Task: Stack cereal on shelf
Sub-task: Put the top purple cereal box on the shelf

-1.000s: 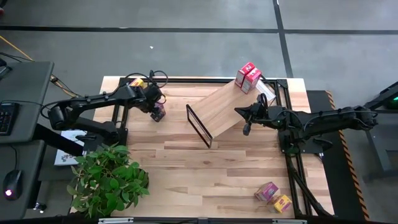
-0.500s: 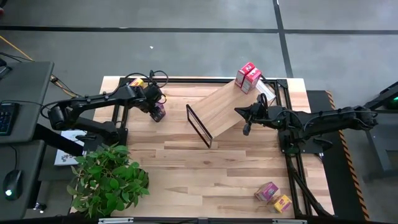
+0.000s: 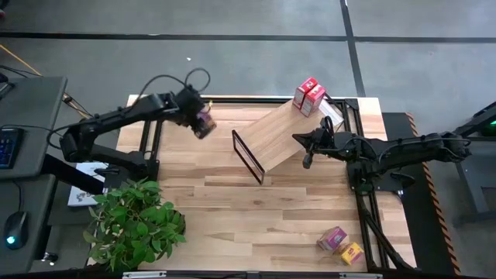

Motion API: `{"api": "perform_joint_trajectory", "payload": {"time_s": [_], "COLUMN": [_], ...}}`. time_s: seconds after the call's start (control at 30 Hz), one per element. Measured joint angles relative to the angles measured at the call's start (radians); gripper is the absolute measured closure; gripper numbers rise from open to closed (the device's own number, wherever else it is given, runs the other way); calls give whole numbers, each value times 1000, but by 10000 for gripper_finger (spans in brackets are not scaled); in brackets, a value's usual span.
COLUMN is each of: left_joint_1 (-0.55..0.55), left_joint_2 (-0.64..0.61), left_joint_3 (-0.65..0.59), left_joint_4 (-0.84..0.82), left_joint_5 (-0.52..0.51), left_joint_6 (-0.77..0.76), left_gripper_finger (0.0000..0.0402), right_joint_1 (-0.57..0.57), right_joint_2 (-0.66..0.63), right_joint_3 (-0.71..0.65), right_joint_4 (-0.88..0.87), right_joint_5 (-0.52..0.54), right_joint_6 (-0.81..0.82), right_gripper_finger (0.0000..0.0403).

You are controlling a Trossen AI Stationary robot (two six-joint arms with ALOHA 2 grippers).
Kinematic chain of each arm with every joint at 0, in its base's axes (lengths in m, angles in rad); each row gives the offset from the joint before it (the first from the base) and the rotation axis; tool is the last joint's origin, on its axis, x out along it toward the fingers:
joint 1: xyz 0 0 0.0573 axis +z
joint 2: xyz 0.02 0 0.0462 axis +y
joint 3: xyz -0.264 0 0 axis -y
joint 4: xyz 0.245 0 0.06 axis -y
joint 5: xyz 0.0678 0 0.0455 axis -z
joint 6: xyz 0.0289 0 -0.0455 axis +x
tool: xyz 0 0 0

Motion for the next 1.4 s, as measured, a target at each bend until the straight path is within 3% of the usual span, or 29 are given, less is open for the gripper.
{"api": "perform_joint_trajectory", "payload": {"time_s": [0.27,0.43,0.8,0.93,1.07,1.4], "left_joint_1": [-1,-22,-221,-253,-253,-215], "left_joint_2": [-2,25,402,540,648,793], "left_joint_3": [253,343,730,861,926,933], "left_joint_4": [89,191,68,58,61,211], "left_joint_5": [-105,-5,17,11,5,7], "left_joint_6": [47,51,140,182,230,263], "left_gripper_finger": [257,257,257,257,257,255], "right_joint_1": [0,0,0,0,0,0], "right_joint_2": [0,0,-1,-11,-37,-142], "right_joint_3": [0,0,0,0,0,0], "right_joint_4": [0,27,123,133,137,140], "right_joint_5": [28,28,33,85,140,335], "right_joint_6": [-2,-4,-29,-29,-67,-116], "right_gripper_finger": [402,402,402,402,402,402]}}
